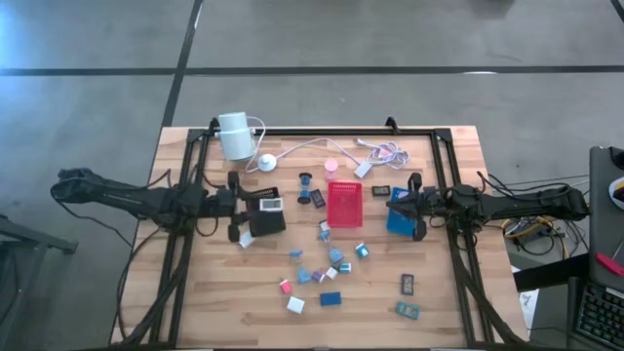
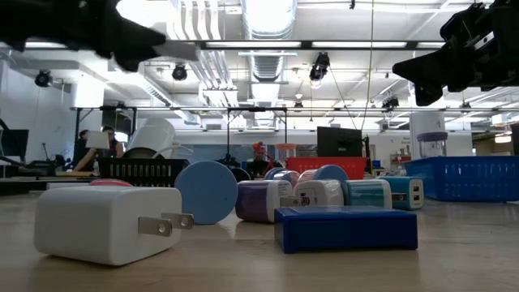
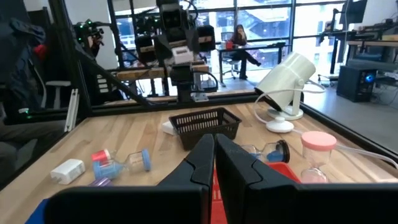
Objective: Pick & Place Office items
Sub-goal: Put the left white digital clock into the red bin
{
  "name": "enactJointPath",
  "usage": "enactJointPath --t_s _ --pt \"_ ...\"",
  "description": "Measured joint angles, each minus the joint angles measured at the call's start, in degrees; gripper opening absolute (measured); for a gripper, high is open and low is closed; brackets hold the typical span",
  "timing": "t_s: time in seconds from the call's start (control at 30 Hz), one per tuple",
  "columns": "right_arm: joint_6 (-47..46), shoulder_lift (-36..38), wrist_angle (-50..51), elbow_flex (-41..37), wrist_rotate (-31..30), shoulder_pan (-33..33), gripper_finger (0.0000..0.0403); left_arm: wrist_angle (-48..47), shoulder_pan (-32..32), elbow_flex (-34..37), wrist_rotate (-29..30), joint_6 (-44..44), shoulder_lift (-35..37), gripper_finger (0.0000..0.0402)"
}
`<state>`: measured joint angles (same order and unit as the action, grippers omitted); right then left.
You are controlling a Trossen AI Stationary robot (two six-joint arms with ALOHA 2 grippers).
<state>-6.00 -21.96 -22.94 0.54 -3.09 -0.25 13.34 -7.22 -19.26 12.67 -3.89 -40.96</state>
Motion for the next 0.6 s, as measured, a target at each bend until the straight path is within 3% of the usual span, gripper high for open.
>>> enactJointPath --t_s 0.13,0.4,0.6 --pt "0.0 0.0 -0.02 0.0 0.0 -0.01 0.0013 -0.97 2.33 -6.29 -0.74 -2.6 -6.88 0.0159" --pt "0.0 0.0 -0.02 0.0 -0.02 0.0 0.0013 -0.81 7.94 -17.88 -8.34 -5.93 -23.18 0.0159" --pt "0.02 0.0 -0.02 0.0 -0.07 -0.01 0.0013 6.4 10.07 -23.84 -13.02 -9.0 -35.01 0.0162"
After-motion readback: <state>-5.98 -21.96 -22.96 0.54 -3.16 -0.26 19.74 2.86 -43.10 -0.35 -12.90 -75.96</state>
